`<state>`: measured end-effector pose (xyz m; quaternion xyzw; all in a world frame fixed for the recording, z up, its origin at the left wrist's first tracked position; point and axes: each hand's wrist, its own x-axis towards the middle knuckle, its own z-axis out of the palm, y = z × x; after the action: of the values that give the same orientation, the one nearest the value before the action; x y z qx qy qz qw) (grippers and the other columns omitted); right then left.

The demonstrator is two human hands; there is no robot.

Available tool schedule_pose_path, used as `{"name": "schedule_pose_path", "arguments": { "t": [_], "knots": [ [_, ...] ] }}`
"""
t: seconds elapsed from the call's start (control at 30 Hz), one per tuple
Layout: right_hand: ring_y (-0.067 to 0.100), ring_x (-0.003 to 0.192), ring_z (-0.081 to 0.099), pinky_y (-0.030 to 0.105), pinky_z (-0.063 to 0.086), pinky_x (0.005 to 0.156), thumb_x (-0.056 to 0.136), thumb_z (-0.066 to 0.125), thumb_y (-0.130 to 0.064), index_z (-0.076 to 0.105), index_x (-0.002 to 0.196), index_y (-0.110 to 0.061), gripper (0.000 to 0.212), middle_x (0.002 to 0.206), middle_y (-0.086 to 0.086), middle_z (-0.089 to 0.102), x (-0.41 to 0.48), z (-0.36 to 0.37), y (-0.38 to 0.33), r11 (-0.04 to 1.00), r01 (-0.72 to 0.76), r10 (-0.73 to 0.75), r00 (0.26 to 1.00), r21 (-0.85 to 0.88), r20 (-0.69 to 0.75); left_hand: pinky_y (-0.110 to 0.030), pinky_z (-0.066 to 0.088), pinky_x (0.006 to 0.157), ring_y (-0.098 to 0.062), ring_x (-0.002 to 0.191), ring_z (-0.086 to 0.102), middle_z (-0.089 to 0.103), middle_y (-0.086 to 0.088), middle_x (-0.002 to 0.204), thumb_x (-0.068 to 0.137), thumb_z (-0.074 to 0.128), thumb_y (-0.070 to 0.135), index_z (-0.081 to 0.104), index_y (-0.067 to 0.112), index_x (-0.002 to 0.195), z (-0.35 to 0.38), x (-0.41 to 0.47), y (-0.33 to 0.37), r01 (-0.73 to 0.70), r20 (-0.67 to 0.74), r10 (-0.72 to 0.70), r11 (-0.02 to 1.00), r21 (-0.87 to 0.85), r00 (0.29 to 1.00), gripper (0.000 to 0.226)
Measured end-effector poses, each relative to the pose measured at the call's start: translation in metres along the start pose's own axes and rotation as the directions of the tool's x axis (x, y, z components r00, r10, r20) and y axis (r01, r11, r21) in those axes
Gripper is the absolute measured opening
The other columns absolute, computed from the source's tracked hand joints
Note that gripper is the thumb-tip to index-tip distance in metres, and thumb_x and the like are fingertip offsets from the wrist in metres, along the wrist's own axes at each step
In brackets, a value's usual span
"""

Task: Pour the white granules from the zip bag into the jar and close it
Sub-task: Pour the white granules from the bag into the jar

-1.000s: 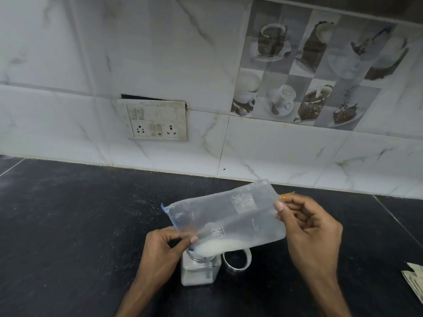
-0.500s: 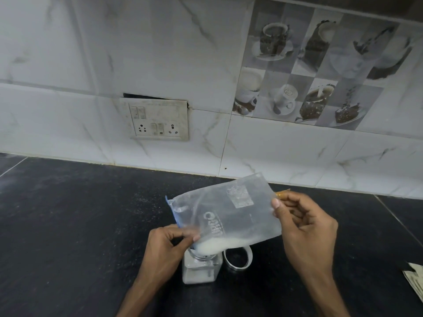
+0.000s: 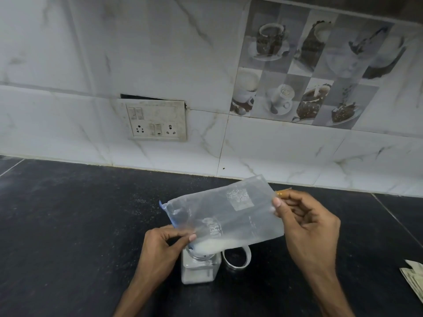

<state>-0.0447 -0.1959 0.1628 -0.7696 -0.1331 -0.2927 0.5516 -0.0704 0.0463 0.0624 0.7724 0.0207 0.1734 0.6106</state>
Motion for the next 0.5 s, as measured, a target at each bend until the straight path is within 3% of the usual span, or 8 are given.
{"name": "schedule_pose_path", "arguments": {
  "t": [0.13,0.5],
  "knots": [
    [0.006,0.079,0.073,0.019,0.06,0.071,0.084,0.072,-0.017,0.071,0.094,-0.034,0.019,0.091,-0.016,0.074,-0.002,0.0016,-0.0028,1.0,0.022,-0.022,1.0,0.001,0.021,-0.005,0.054,0.072,0.005,0.081,0.074,0.079,0.021,0.082,0.076,0.083,0.003,0.08,0.044,0.074,0.001,-0.0004,0.0001,0.004,0.003,-0.004,1.0,-0.006,1.0,0.041],
    [0.005,0.076,0.073,0.013,0.058,0.069,0.084,0.074,-0.007,0.07,0.092,-0.035,0.029,0.091,-0.014,0.074,0.0011,-0.002,-0.0021,1.0,-0.002,0.003,1.0,0.03,-0.023,-0.006,0.054,0.071,0.004,0.08,0.075,0.079,0.021,0.082,0.076,0.083,0.002,0.08,0.042,0.074,0.0026,-0.0005,0.0005,-0.008,0.009,0.008,1.0,0.006,1.0,0.04]
  ]
}}
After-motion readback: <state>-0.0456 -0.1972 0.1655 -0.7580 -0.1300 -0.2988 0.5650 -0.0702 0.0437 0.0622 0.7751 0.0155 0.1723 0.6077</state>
